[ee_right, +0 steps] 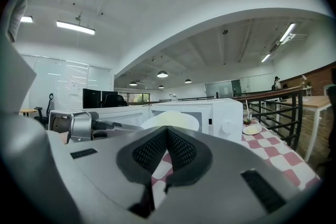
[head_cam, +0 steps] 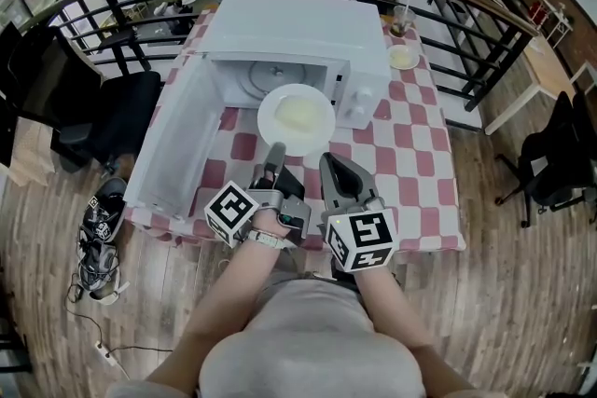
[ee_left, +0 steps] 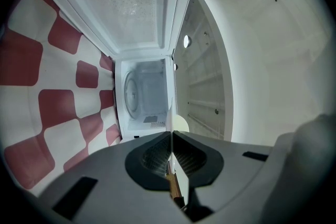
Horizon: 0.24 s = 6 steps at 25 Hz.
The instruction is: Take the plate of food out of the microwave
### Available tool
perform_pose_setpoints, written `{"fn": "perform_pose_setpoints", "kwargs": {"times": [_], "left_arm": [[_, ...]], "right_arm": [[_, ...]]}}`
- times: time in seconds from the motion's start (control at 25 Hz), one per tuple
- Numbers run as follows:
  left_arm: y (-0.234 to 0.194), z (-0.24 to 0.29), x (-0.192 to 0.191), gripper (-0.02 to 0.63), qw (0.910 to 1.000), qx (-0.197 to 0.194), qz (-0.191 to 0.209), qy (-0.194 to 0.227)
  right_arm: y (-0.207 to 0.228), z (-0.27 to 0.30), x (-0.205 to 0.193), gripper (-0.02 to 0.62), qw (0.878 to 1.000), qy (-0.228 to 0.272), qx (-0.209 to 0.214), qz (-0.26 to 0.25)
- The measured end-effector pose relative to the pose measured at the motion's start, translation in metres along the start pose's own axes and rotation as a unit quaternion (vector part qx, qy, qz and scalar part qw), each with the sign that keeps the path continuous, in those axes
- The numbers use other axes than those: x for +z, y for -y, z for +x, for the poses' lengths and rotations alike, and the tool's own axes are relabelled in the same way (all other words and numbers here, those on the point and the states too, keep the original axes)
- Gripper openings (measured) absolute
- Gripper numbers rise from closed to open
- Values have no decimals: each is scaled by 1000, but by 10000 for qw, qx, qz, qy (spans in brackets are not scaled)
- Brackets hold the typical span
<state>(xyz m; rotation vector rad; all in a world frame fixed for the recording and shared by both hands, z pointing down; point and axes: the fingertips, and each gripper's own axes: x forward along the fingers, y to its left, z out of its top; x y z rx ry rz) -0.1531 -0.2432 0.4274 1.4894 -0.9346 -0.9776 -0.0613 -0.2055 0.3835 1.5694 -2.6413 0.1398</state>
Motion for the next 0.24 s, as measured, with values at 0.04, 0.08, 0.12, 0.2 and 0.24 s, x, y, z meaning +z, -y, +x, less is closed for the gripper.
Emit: {"fn": "perform_pose_setpoints", "kwargs": {"times": [0.04,0.08,0.12,0.2,0.24], "left_arm": [[1,0,0,14,10000,-12,0,0],[0,-1,0,14,10000,11,32,-8],[0,-2,0,14,10000,37,67,-16],[-1,-3,1,14,9999,61,99,-22],[-1,-3,1,14,9999,66,105,-24]], "right_arm": [[0,0,0,24,10000,4,-6,-9],[0,0,0,23,10000,10,-9,-17],[0,-1,0,23,10000,17,-10,-25],[-1,0,0,24,10000,33,-12,-39],[-1,0,0,23,10000,41,-14,-46]]}}
